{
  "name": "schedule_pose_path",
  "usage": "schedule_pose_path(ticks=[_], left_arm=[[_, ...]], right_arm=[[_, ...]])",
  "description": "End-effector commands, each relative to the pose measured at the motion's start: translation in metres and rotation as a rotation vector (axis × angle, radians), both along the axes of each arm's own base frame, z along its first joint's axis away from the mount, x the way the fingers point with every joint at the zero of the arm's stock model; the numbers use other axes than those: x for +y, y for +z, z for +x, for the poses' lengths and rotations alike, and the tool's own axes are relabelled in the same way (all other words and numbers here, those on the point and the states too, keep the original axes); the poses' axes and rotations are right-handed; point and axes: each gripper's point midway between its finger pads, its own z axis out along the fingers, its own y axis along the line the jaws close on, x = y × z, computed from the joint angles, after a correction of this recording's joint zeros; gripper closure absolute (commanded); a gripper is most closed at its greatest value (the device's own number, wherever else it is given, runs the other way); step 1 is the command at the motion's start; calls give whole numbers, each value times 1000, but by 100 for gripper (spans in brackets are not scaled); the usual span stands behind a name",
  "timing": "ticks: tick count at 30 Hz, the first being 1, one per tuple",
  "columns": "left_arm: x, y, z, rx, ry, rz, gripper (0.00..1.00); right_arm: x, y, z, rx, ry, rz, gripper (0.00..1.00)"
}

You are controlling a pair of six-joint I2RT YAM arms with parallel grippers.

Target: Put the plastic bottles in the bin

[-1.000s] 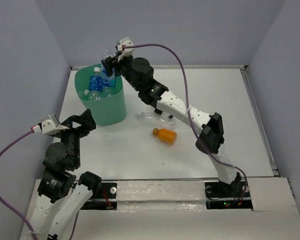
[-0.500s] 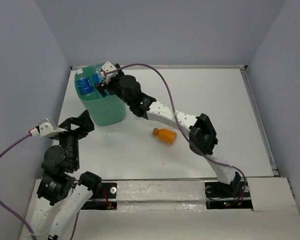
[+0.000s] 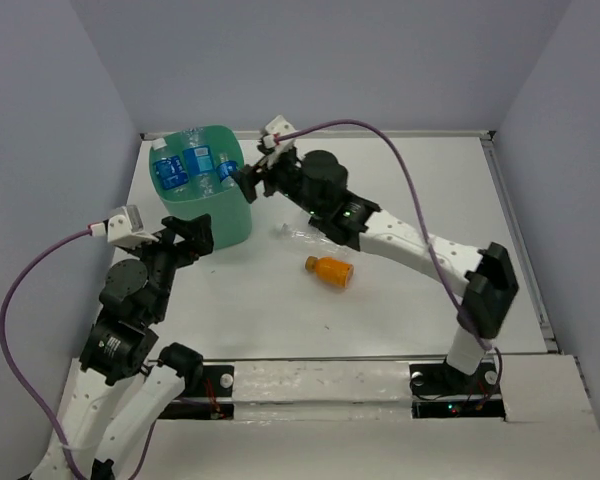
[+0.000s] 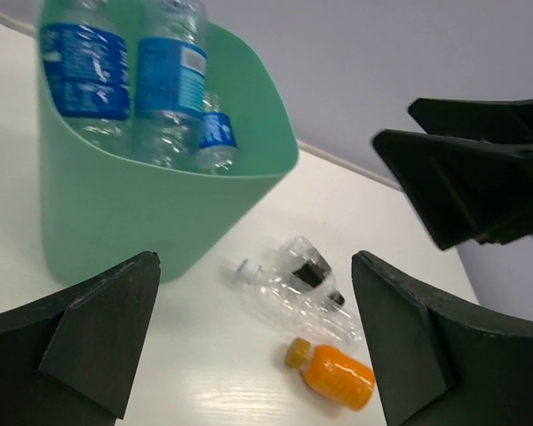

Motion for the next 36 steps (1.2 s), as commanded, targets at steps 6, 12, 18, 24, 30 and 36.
schedule_pose_path(ticks=[6,12,18,24,30,36], left_arm=[[-103,-63,29,199,-401,-116,1],[-128,-95,40,292,-382,-151,1],[-159,-140,47,407,-317,-164,1],[-174,-173,65,472,-270,-158,1],[-176,-188,91,477,-177,-125,1],[-188,-220,111,538,-122,-100,1]], right_arm=[[-174,-118,32,438,-150,-65,26],[-198,-195,48,542,-141,-362,12],[-195,-243,70,606,-87,-518,3],[-180,-269,84,639,-45,-534,3],[-168,-287,94,653,1,-545,7],[-159,-299,99,673,31,-539,12]])
